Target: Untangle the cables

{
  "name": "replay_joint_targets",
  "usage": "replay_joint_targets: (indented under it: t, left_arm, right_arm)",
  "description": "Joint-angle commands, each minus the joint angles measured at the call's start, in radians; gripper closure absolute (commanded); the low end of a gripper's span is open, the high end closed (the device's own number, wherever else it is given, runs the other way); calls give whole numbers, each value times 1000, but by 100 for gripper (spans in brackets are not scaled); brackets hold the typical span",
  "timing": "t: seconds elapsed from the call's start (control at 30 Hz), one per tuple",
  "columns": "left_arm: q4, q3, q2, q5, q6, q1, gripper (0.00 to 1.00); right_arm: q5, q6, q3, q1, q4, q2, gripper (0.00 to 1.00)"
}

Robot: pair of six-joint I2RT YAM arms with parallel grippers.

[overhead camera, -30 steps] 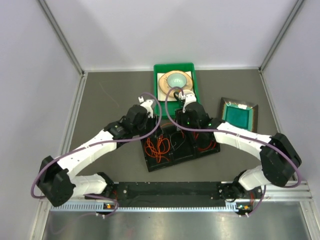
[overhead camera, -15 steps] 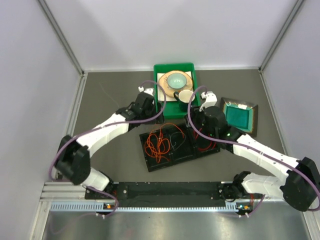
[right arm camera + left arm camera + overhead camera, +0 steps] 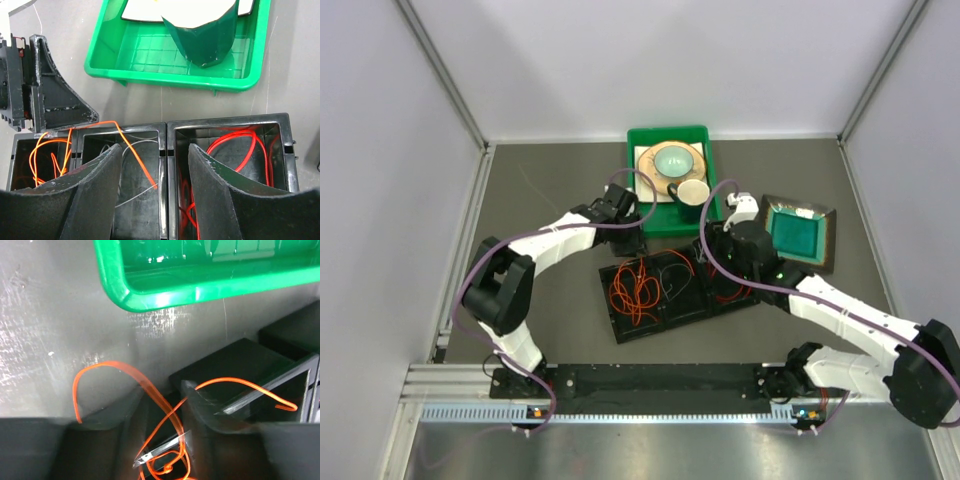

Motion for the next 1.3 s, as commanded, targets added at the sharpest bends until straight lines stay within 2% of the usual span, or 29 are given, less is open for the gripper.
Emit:
replay_joint_targets:
  t: [0.0, 0.1, 0.27, 0.4, 0.63, 0.77, 0.9, 1.0, 1.27]
  left_arm:
    - [1, 16, -47, 24, -12, -1, 74]
    - [-9, 33, -63, 45, -9, -2, 100]
    - [-33, 63, -101, 47, -1, -1, 100]
    - [-55, 73, -191, 4, 10, -1, 100]
    - [-87, -5, -363, -18, 19, -2, 100]
    - [-49, -136, -457, 65, 102, -1, 100]
    - [-4, -275, -478, 158, 79, -7, 100]
    - [57, -323, -465, 197, 47, -23, 100]
    - [139, -328, -449, 277, 5, -53, 100]
  right_arm:
    - [6, 5, 9, -9, 25, 1, 44]
    - [4, 2, 17, -8, 30, 9, 44]
    - [6, 2, 20, -11, 32, 12, 44]
    - [1, 3, 19, -11, 35, 16, 44]
    - [-7, 9, 17, -9, 44, 25, 45]
    - [-28, 24, 13, -11, 62, 45, 45]
    - [-60, 12, 41, -11, 65, 99, 45]
    - [-83, -8, 75, -9, 59, 143, 44]
    - [-169, -46, 135, -9, 56, 246, 42]
